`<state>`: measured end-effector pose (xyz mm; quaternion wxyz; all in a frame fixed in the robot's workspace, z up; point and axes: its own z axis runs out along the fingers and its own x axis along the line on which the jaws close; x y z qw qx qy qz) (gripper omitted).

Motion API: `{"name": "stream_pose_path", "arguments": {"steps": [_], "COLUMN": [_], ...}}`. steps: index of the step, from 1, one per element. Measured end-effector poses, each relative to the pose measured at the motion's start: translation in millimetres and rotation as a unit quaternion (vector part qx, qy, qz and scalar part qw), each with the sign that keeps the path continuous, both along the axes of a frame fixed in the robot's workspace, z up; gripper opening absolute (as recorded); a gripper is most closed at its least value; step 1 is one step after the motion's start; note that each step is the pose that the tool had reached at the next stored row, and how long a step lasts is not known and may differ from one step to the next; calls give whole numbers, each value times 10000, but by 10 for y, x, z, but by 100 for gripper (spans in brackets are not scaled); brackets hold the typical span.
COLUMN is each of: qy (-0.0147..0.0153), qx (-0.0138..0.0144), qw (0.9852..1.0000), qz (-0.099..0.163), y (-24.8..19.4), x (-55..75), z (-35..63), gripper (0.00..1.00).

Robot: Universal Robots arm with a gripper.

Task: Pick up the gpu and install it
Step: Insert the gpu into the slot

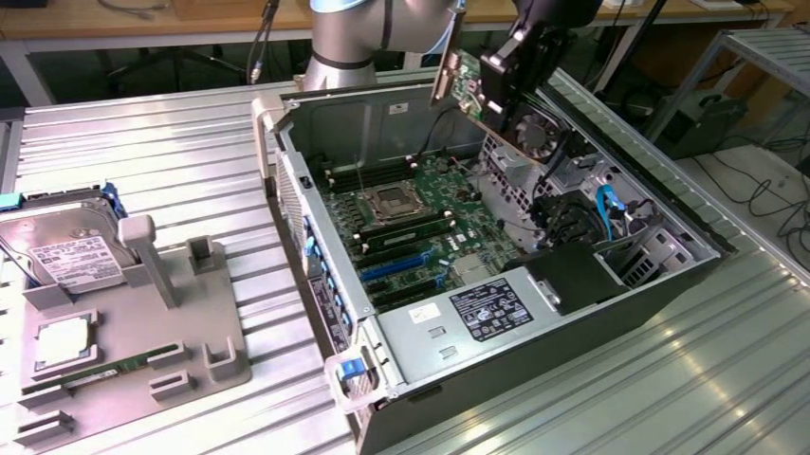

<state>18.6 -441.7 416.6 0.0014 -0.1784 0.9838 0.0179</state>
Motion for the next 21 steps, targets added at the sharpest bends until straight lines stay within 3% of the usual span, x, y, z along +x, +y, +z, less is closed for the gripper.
{"name": "stream_pose_path", "arguments": {"steps": [6, 12, 15, 19, 21], "qy": [0, 0, 0, 0, 0], "qx": [0, 0, 0, 0, 0], "qw": [9994, 9969, 9947, 9903, 9859], "qz": [344, 783, 1030, 1391, 1674], "y": [0, 0, 0, 0, 0], "x": [0, 0, -1, -1, -1], "z": [0, -1, 0, 0, 0], "gripper": [28, 28, 28, 28, 28]}}
